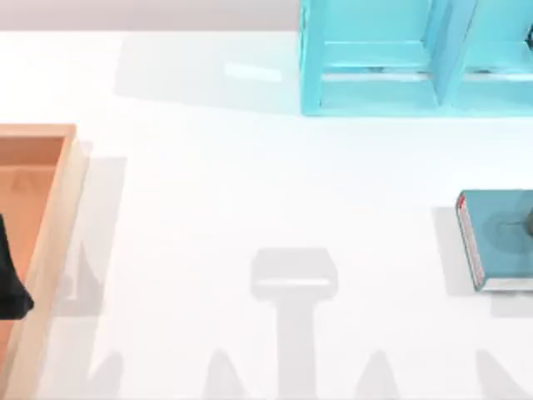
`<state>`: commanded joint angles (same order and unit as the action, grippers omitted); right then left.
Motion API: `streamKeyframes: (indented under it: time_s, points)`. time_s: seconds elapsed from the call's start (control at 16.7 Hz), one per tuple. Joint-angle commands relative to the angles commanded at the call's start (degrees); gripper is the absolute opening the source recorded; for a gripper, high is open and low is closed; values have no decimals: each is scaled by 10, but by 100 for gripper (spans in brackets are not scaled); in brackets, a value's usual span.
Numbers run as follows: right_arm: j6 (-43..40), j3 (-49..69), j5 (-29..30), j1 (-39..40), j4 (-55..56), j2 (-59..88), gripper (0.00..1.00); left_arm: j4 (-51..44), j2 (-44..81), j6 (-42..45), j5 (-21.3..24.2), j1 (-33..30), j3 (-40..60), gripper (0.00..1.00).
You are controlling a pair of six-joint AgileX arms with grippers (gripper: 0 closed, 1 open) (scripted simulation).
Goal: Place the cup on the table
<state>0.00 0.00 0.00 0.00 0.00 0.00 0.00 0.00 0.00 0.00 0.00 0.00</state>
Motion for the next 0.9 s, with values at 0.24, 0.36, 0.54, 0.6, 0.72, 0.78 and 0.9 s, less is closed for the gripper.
streamKeyframes:
  time_s: [0.24,0.36,0.54,0.6,0.72,0.78,0.9]
  points:
    - [0,18,-1,0,-17,17,100,0,0,0,0,0,0,100]
    - [-1,60,-2,-1,-55,58,100,0,0,0,0,0,0,100]
    - [-3,166,-3,-5,-144,165,100,0,0,0,0,0,0,100]
    - [-4,212,-3,-7,-180,211,100,0,0,0,0,0,0,100]
    - [-7,311,-3,-10,-260,316,100,0,0,0,0,0,0,100]
    - [-8,364,-3,-12,-303,374,100,0,0,0,0,0,0,100]
    - [-12,471,-2,-17,-391,496,100,0,0,0,0,0,0,100]
